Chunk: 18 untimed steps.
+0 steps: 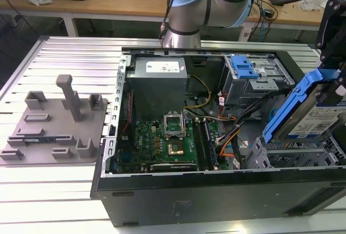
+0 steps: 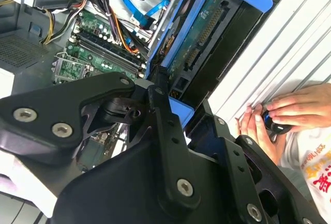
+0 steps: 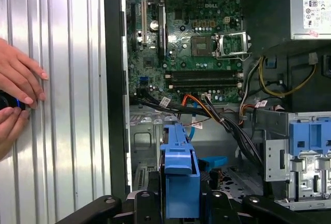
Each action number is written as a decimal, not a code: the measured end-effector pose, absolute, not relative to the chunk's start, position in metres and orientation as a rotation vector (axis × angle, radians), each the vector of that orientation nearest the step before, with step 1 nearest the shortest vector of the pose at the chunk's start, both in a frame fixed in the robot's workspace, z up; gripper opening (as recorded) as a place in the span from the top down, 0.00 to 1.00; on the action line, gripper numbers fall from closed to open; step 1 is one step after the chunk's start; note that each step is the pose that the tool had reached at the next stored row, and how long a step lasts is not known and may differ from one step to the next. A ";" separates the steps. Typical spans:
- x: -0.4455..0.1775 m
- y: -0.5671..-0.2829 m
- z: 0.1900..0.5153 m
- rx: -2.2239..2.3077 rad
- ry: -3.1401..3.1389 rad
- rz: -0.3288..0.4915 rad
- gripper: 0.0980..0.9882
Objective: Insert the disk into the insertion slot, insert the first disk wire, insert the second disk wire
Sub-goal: 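Insert the disk into the insertion slot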
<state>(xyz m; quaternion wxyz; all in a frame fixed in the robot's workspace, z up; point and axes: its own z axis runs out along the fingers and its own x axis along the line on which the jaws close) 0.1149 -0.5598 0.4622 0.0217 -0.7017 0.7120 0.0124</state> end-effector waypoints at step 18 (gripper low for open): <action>0.117 -0.560 0.438 -2.176 2.208 0.041 0.70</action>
